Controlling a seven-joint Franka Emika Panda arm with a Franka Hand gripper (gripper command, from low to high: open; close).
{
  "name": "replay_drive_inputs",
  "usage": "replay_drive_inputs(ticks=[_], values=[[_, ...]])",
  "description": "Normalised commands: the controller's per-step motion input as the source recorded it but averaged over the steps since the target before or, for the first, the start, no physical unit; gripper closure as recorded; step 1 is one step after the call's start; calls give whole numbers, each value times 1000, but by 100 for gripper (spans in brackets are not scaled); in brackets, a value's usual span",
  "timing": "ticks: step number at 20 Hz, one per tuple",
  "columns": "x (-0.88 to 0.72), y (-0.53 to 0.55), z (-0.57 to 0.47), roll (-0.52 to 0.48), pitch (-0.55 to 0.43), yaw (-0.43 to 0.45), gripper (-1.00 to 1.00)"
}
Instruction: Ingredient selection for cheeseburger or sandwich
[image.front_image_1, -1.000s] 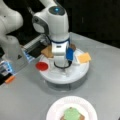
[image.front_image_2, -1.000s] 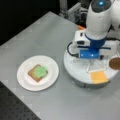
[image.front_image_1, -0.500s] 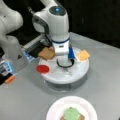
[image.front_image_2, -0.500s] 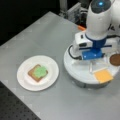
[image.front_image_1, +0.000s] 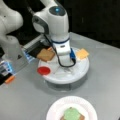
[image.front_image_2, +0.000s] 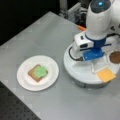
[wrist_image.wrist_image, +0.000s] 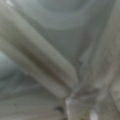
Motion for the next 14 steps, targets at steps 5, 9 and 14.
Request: replay_drive_inputs(ticks=[5, 9, 14], values=[[6, -44, 8, 30, -5, 222, -100], [53, -33, 7, 18, -5, 330, -100], [74, -2, 23, 15, -3, 349, -100]])
